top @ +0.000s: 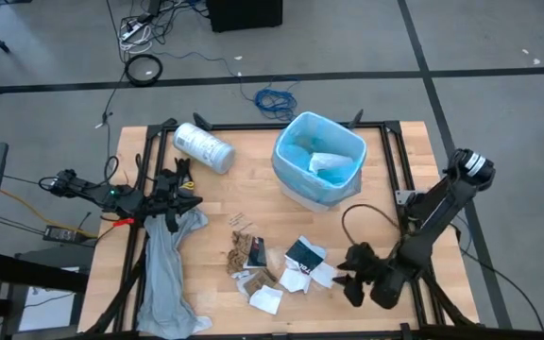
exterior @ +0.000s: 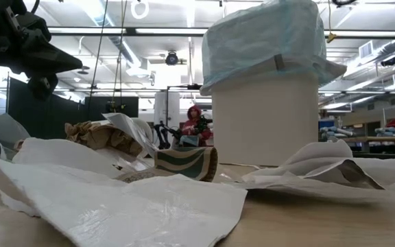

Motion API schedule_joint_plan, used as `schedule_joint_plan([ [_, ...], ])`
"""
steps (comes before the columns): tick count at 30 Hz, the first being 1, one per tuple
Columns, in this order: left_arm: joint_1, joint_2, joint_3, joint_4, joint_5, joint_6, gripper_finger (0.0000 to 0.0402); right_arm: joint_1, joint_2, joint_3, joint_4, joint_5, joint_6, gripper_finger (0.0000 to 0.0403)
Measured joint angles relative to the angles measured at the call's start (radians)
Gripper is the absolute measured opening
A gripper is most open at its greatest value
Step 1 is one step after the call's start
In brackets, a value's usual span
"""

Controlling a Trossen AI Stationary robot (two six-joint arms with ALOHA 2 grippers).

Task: Place trash/remove bag and relplace
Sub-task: Put the white napkin into the trash bin

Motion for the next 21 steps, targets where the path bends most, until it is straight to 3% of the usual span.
schedule_joint_plan([
  [6,0.0,0.0,0.0,0.001,0.0,0.0,0.0015,-0.048,0.12,0.0,0.033,-0.128,0.039,0.0271],
  [12,0.0,0.0,0.0,-0.006,-0.001,0.0,0.0015,-0.074,0.169,0.0,0.043,-0.146,0.072,0.0263],
  [16,0.0,0.0,0.0,-0.006,-0.004,0.0,0.0015,-0.093,0.171,0.0,0.043,-0.192,0.083,0.0204],
  [21,0.0,0.0,0.0,-0.006,-0.004,0.0,0.0015,-0.109,0.171,0.0,0.042,-0.242,0.082,0.0059],
])
